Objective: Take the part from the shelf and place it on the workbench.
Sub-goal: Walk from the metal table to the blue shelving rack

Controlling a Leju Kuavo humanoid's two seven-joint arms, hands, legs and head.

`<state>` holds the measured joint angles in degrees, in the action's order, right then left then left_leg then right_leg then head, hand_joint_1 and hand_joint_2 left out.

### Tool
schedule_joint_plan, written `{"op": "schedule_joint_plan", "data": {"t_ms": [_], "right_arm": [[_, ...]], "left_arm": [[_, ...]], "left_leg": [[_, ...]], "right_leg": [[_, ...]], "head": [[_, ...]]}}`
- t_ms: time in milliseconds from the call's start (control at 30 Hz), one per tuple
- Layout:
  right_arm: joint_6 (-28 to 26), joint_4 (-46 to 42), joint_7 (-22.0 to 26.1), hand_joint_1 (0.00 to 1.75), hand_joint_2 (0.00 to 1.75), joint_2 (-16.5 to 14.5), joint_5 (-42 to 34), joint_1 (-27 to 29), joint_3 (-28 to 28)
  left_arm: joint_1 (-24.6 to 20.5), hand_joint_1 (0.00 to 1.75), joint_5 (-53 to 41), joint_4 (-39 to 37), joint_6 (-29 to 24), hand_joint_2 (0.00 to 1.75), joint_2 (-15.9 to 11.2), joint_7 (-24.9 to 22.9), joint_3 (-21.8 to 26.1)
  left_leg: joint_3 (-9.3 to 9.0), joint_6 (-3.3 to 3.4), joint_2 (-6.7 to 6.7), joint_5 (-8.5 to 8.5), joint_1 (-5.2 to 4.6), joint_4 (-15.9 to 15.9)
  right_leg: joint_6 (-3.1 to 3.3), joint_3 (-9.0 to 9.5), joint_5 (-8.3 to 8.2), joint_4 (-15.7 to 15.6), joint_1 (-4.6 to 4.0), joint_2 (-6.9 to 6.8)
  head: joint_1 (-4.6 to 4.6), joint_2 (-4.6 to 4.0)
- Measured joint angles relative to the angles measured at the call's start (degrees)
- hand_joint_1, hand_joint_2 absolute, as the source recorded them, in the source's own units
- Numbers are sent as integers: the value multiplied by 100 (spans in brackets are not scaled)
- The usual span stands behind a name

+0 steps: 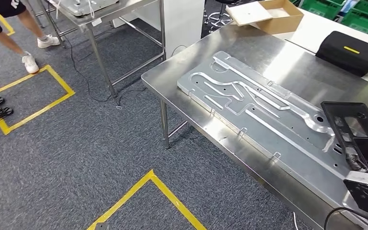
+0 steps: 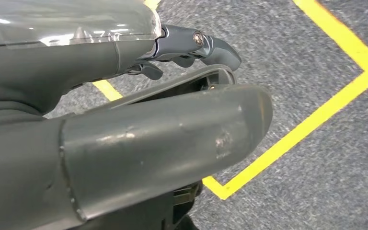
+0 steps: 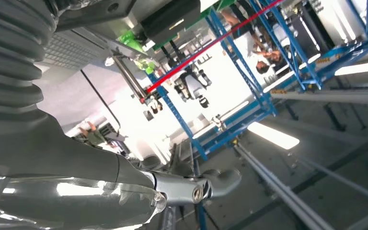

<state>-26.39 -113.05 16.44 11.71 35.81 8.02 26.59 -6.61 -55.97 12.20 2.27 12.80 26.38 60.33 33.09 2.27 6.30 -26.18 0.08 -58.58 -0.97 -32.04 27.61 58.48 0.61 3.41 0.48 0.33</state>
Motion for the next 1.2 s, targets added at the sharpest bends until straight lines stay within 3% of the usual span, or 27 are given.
{"op": "schedule_joint_plan", "data": {"t_ms": [33,100,167,233,267,300,333,400,467,533,567,633,700,767,800,833,867,933,1000,1033,1067,1100,1133,1200], "right_arm": [[-1,30,-17,0,0,12,44,-28,-22],[-2,82,-54,0,0,21,133,-71,-77],[-4,131,-80,0,0,27,197,-85,-113],[-7,184,-110,0,0,34,248,-101,-150],[-7,213,-124,0,0,35,267,-113,-175],[-8,237,-137,0,0,38,282,-126,-200],[-8,261,-147,0,0,42,295,-137,-222],[-8,300,-161,0,0,55,328,-166,-263],[-2,341,-187,0,0,74,371,-211,-314],[11,386,-221,0,0,103,418,-282,-379],[20,409,-238,0,0,121,441,-320,-416],[43,457,-269,0,0,162,480,-367,-472],[70,531,-304,0,0,200,520,-398,-504],[83,627,-338,0,0,221,550,-426,-539],[83,666,-346,0,0,229,556,-438,-558],[81,696,-349,0,0,241,559,-453,-576],[81,717,-351,0,0,256,559,-471,-591],[79,754,-353,0,0,284,559,-503,-613],[78,783,-360,0,0,300,559,-522,-631],[77,791,-363,0,0,304,559,-535,-640],[77,797,-366,0,0,306,559,-554,-649],[77,801,-366,0,0,306,559,-569,-657],[77,803,-366,0,0,307,559,-579,-665],[75,814,-367,0,0,311,559,-580,-673]], "left_arm": [[8,0,-2,0,-2,0,-2,-3,-3],[18,0,-4,0,-7,0,-6,-8,-8],[5,0,-5,0,-9,0,-8,-11,-15],[-4,0,-13,0,-10,0,-8,-14,-20],[-1,0,-18,0,-10,0,-8,-16,-21],[4,0,-23,0,-11,0,-8,-18,-21],[7,0,-29,0,-13,0,-9,-20,-22],[-3,0,-44,0,-19,0,-14,-25,-24],[-21,0,-59,0,-21,0,-17,-34,-26],[-23,0,-65,0,-21,0,-19,-46,-26],[-16,0,-67,0,-21,0,-19,-51,-26],[-22,0,-77,0,-21,0,-17,-59,-27],[-44,0,-93,0,-21,0,-16,-67,-31],[-54,0,-103,0,-21,0,-16,-79,-35],[-51,0,-104,0,-21,0,-16,-85,-37],[-48,0,-105,0,-21,0,-16,-90,-37],[-48,0,-105,0,-21,0,-15,-92,-38],[-59,0,-105,0,-21,0,-14,-97,-39],[-62,0,-105,0,-21,0,-14,-100,-40],[-54,0,-105,0,-21,0,-14,-101,-40],[-43,0,-105,0,-21,0,-15,-101,-40],[-36,0,-105,0,-21,0,-15,-101,-40],[-38,0,-105,0,-21,0,-16,-101,-40],[-53,0,-105,0,-21,0,-16,-101,-42]], "left_leg": [[19,-36,29,6,6,3],[102,-91,-137,-108,-5,-138],[365,-125,-421,-429,-7,-682],[693,-153,-526,-703,8,-1364],[762,-165,-548,-707,12,-1510],[723,-171,-572,-607,14,-1441],[575,-168,-617,-425,15,-1159],[190,-127,-857,-126,-17,-402],[15,-60,-1015,-52,-59,-29],[21,4,-924,-39,-73,3],[12,32,-863,-20,-66,32],[-12,93,-744,29,-30,95],[-5,123,-615,55,-9,109],[2,131,-462,61,-6,100],[0,129,-382,60,-5,90],[-4,122,-302,56,-2,76],[-6,110,-223,49,4,58],[25,55,-76,41,6,14],[82,-21,55,60,23,-1],[103,-62,123,80,36,13],[118,-96,116,80,39,12],[145,-126,10,45,29,-28],[211,-150,-151,-46,17,-159],[484,-175,-485,-383,14,-741]], "right_leg": [[28,2,-11,-21,7,-61],[97,29,-41,-91,23,-196],[151,46,-46,-125,15,-352],[176,47,-31,-118,-3,-516],[181,50,-22,-112,-7,-596],[180,54,-10,-104,-9,-671],[173,63,5,-93,-9,-743],[137,83,51,-53,-25,-874],[83,92,86,-20,-52,-985],[32,105,99,-22,-62,-1095],[3,116,125,-6,-51,-1076],[-59,29,317,240,-13,-790],[-104,-285,670,899,21,-456],[-130,-573,819,1446,42,-378],[-136,-592,726,1446,54,-370],[-135,-509,532,1229,66,-346],[-131,-358,301,864,81,-268],[-114,-92,31,230,102,6],[-83,-25,23,48,92,131],[-57,-24,18,34,83,71],[-21,-14,3,9,87,-1],[20,1,-11,-21,93,-73],[64,14,-26,-54,97,-157],[125,25,-28,-80,77,-326]], "head": [[-1,0],[-4,0],[-10,0],[-13,0],[-13,0],[-13,0],[-13,0],[-13,0],[-9,0],[-8,0],[-8,0],[-7,0],[-5,0],[-5,0],[-5,0],[-5,0],[-4,0],[-6,0],[-7,0],[-7,0],[-7,0],[-10,0],[-13,0],[-20,0]]}}
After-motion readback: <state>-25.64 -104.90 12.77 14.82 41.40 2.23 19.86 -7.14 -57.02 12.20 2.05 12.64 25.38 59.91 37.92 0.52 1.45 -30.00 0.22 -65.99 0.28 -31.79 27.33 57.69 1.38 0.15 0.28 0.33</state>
